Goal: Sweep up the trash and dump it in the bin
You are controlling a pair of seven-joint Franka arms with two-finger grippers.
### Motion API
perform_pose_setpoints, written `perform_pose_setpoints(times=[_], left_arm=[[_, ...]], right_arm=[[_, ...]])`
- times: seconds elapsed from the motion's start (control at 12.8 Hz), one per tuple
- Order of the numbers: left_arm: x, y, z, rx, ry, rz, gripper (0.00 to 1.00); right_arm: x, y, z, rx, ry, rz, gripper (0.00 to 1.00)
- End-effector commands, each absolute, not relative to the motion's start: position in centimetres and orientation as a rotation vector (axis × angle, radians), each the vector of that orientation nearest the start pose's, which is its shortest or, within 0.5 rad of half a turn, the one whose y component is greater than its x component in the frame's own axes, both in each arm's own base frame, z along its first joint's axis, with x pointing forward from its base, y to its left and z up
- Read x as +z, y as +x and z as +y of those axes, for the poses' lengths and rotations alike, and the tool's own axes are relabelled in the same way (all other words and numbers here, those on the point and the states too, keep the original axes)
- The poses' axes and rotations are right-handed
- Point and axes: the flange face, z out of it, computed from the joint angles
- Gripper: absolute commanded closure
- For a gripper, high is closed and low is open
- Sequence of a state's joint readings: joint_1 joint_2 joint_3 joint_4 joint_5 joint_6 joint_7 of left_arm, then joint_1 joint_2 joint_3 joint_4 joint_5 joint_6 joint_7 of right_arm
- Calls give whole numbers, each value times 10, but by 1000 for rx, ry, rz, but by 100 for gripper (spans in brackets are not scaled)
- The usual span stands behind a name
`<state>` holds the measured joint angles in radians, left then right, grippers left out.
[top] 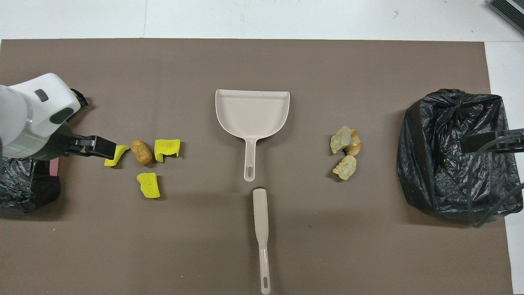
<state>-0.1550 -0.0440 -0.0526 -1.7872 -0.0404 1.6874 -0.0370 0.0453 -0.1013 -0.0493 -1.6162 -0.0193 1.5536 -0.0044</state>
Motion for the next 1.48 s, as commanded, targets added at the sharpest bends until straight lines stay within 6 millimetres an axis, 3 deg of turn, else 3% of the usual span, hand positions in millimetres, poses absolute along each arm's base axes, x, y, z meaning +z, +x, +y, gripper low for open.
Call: perform_pose_setpoints(times=[0.0,0.23,0.39,0.47,0.7,0.86,1.01,1.32,1.4], left_arm=[[527,508,-142,84,-3194,298,0],[486,483,-197,112,-3183,328,0],[468,466,-226,122,-3176,337,0],[458,454,-251,127,-3168,373,0],[410,402,-309,112,-3160,363,0],[388,368,-340,84,-3164,364,0],[371,334,-374,81,-3161,371,0],[365,289,-414,94,-3200,442,0],[364,286,-416,95,-3203,431,0]], right_arm=[[650,515,-9,-48,-3147,-36,0],[624,526,-5,-67,-3146,-32,0],[605,534,0,-46,-3146,-57,0],[596,535,1,-12,-3147,-62,0],[587,531,5,24,-3142,-73,0],[580,529,14,43,-3138,-99,0],[576,529,13,58,-3135,-142,0],[565,525,13,99,-3129,-200,0],[565,525,13,99,-3129,-200,0]])
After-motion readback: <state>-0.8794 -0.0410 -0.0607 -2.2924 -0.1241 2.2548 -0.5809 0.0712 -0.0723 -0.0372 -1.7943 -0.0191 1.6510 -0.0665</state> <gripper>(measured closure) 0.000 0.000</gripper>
